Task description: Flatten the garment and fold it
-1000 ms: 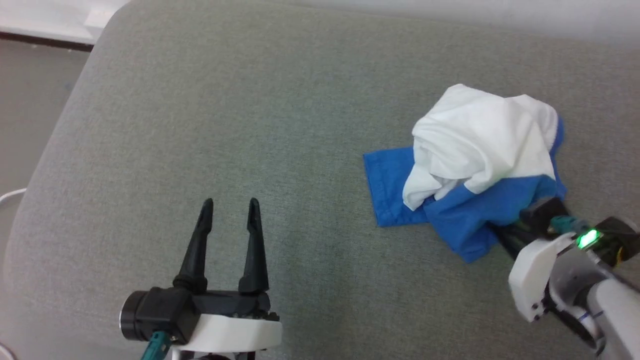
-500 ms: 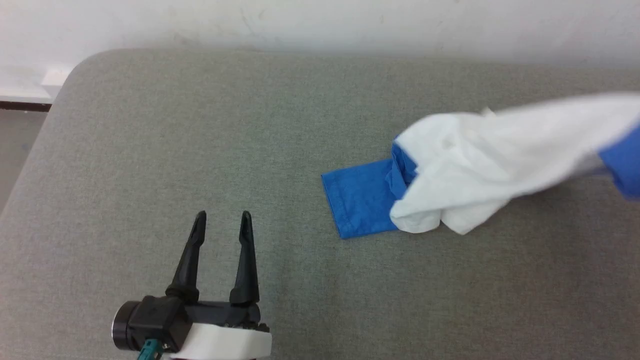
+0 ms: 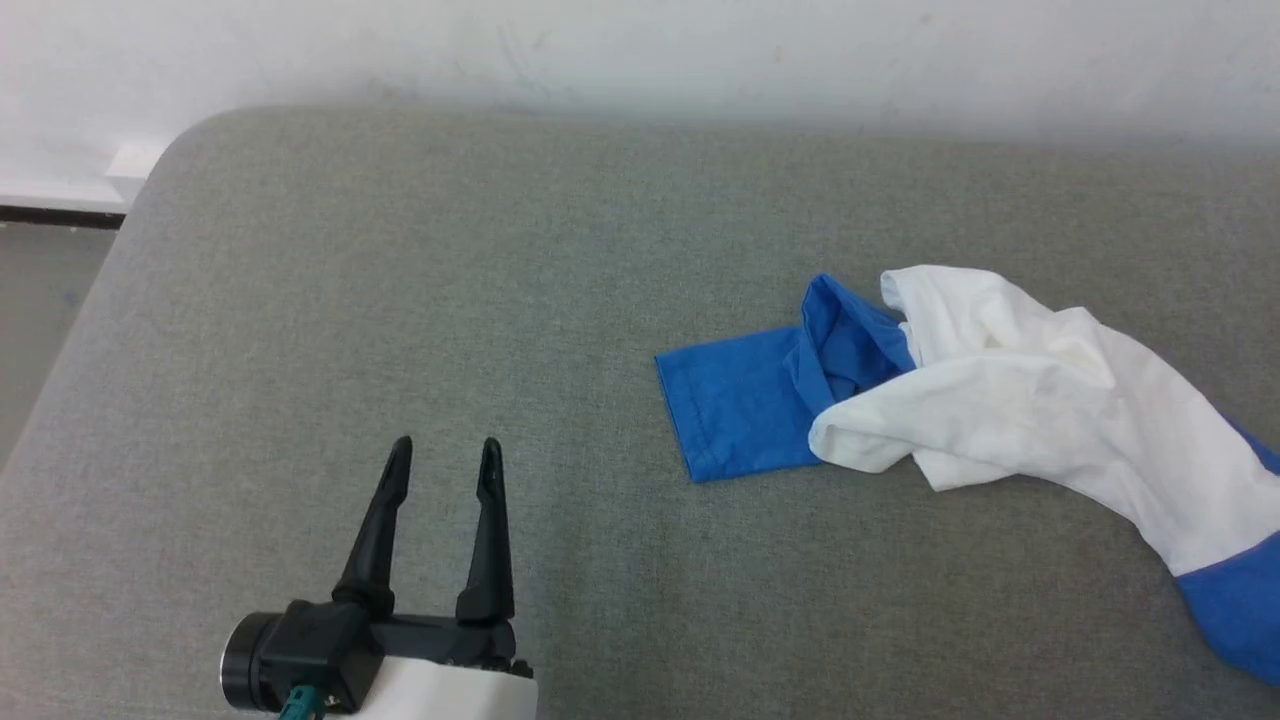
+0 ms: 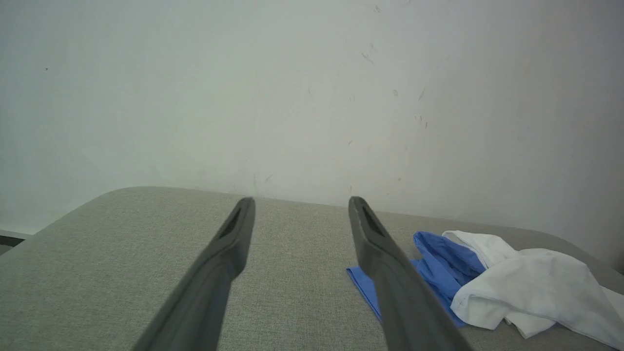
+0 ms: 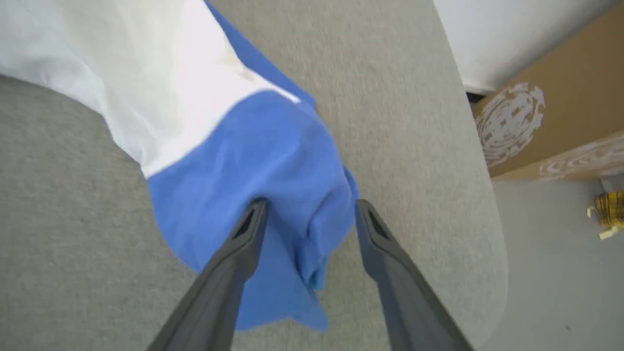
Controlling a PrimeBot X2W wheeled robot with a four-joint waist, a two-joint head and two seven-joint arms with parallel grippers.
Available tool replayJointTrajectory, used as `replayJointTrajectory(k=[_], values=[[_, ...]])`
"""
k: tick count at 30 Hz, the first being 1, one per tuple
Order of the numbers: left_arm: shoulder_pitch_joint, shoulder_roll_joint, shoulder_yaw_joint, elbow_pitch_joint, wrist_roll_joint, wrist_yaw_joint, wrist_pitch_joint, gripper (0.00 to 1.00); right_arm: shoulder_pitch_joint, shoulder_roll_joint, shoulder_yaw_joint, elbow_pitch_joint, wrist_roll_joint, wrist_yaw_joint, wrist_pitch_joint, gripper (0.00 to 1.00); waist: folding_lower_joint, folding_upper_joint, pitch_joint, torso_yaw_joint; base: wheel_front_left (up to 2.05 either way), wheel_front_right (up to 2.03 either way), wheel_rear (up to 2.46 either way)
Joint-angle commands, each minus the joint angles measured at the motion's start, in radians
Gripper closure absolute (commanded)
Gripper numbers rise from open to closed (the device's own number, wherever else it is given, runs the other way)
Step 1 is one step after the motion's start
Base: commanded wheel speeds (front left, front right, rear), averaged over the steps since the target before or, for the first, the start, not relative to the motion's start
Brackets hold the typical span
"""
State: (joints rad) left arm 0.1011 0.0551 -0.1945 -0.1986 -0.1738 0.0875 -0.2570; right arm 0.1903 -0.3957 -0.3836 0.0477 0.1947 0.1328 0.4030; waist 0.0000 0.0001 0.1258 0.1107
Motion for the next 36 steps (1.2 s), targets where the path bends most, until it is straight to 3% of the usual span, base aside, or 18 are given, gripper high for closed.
replayJointTrajectory(k=[1, 6, 11, 20, 28, 31, 36], values=[[0.006, -0.004, 0.006, 0.007, 0.007, -0.011, -0.005, 0.0, -0.049, 0.005, 0.012, -0.044, -0.013, -0.002, -0.042, 0.0, 0.0, -0.0001, -0.019, -0.005, 0.0, 0.0, 0.0], [0.007, -0.004, 0.006, 0.017, 0.002, -0.024, -0.005, 0.0, -0.142, -0.005, 0.106, -0.172, -0.024, -0.002, -0.103, 0.0, 0.0, -0.0001, -0.042, -0.002, 0.0, 0.0, 0.0], [-0.001, -0.004, -0.003, 0.015, -0.005, -0.027, -0.005, 0.0, -0.225, -0.031, 0.287, -0.228, 0.027, -0.002, -0.056, 0.0, 0.0, -0.0001, -0.022, 0.02, 0.0, 0.0, 0.0], [-0.037, -0.005, -0.047, 0.002, -0.025, 0.01, -0.005, 0.0, -0.399, -0.163, 0.626, -0.035, 0.099, -0.002, 0.03, 0.0, 0.0, -0.0001, 0.061, 0.103, 0.0, 0.0, 0.0], [-0.051, -0.005, -0.066, -0.007, -0.036, 0.036, -0.005, 0.0, -0.49, -0.242, 0.797, 0.132, 0.124, -0.002, 0.005, 0.0, 0.0, -0.0001, 0.09, 0.15, 0.0, 0.0, 0.0], [-0.053, -0.005, -0.067, -0.008, -0.039, 0.043, -0.005, 0.0, -0.519, -0.254, 0.824, 0.182, 0.127, -0.002, -0.026, 1.0, 0.0, -0.0001, 0.091, 0.151, 0.0, 0.0, 0.0], [-0.048, -0.005, -0.059, -0.006, -0.042, 0.049, -0.005, 0.0, -0.561, -0.25, 0.835, 0.225, 0.137, -0.002, -0.097, 1.0, 0.0, -0.0001, 0.07, 0.123, 0.0, 0.0, 0.0]])
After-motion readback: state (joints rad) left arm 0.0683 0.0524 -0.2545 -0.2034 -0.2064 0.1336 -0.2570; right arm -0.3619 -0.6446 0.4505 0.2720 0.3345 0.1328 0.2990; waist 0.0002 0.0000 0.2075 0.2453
